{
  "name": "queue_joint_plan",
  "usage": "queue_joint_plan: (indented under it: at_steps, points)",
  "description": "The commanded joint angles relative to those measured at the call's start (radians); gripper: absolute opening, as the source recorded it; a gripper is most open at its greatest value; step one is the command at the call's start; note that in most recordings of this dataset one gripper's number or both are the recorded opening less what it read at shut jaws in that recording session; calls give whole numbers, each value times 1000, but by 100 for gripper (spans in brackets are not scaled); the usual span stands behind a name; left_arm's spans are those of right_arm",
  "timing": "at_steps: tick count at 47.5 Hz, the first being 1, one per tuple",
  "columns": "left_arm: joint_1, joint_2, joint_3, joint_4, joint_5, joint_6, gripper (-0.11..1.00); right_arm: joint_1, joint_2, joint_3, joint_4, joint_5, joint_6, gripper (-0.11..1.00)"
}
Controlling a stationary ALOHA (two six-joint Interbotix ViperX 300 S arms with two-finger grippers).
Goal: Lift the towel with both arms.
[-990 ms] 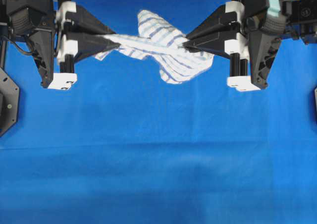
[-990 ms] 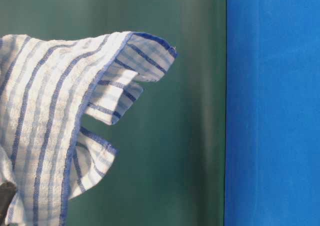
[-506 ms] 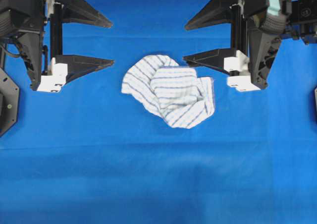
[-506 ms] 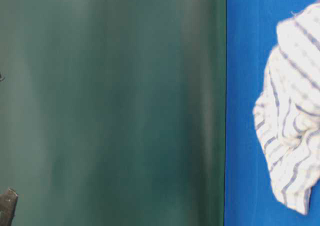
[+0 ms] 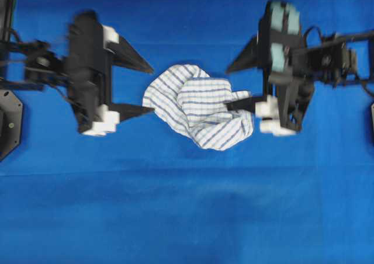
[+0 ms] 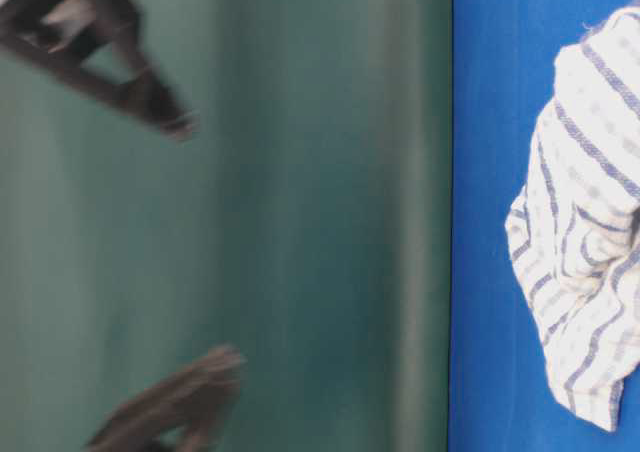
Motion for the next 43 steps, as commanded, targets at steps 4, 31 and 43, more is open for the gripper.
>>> queue_joint_plan:
  at_steps: [4, 31, 43]
  points:
    - [-3, 86, 14, 2, -63, 11, 92, 28, 20, 92, 3, -60, 9, 66]
    - [-15, 416, 61, 2, -270, 21, 92, 66, 275, 258, 8, -336, 46, 66]
    - [-14, 499, 61, 2, -321, 21, 92, 75, 354, 259, 11, -383, 46, 66]
